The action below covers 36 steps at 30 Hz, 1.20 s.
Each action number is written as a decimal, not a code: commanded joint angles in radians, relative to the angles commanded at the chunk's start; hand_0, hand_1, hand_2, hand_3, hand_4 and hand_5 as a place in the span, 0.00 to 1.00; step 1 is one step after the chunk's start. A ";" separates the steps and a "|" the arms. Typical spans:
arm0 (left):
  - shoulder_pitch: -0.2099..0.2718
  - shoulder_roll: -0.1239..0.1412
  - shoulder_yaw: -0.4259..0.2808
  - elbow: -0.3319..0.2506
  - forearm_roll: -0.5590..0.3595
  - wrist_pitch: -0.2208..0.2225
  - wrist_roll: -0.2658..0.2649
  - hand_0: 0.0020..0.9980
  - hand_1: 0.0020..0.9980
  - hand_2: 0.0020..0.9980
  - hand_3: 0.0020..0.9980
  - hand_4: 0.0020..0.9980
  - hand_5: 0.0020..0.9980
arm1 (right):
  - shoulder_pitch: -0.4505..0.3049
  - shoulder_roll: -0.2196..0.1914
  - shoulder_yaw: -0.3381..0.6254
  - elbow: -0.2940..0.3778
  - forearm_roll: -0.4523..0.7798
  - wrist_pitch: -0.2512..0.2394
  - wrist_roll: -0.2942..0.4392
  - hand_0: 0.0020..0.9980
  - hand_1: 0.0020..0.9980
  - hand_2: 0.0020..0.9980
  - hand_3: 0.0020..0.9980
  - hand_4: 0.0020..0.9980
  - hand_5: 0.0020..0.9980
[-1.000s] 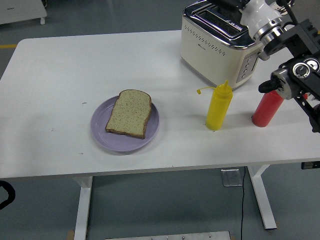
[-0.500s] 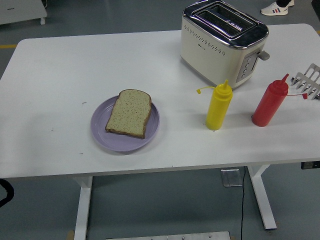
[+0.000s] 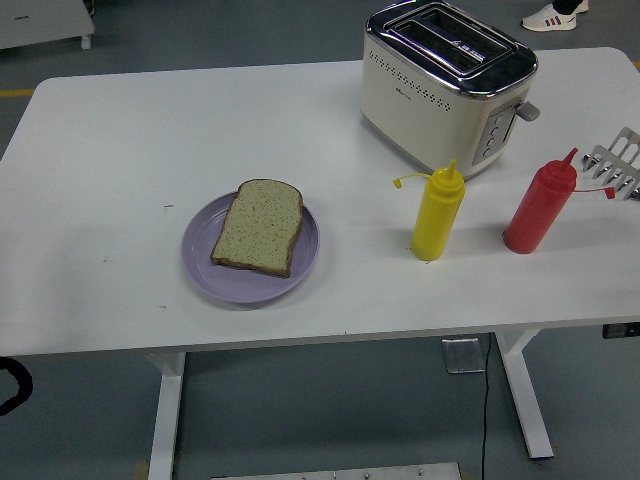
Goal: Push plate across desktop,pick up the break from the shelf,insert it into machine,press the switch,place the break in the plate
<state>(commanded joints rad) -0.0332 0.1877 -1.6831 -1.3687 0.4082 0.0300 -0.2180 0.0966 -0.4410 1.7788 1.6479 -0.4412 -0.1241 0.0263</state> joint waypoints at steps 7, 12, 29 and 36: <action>0.007 0.000 0.006 0.001 0.000 0.000 0.001 0.81 0.85 0.92 0.84 0.65 1.00 | -0.087 0.102 0.082 -0.011 -0.011 0.010 0.002 0.87 0.82 0.85 0.84 0.56 0.54; 0.009 0.001 0.016 0.002 0.000 0.000 0.002 0.81 0.85 0.92 0.84 0.65 1.00 | -0.106 0.159 0.116 -0.025 -0.013 0.014 0.003 0.87 0.82 0.84 0.83 0.56 0.56; 0.008 0.000 0.040 0.005 0.001 -0.001 0.004 0.81 0.85 0.92 0.84 0.65 1.00 | -0.101 0.216 0.152 -0.061 -0.032 0.054 -0.001 0.86 0.81 0.82 0.81 0.55 0.57; 0.007 0.000 0.041 0.003 0.002 -0.001 0.005 0.81 0.85 0.92 0.84 0.65 1.00 | -0.098 0.221 0.159 -0.068 -0.032 0.054 -0.004 0.85 0.81 0.81 0.80 0.55 0.57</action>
<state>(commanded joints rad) -0.0258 0.1880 -1.6418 -1.3655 0.4101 0.0291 -0.2126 -0.0010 -0.2204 1.9374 1.5795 -0.4729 -0.0699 0.0219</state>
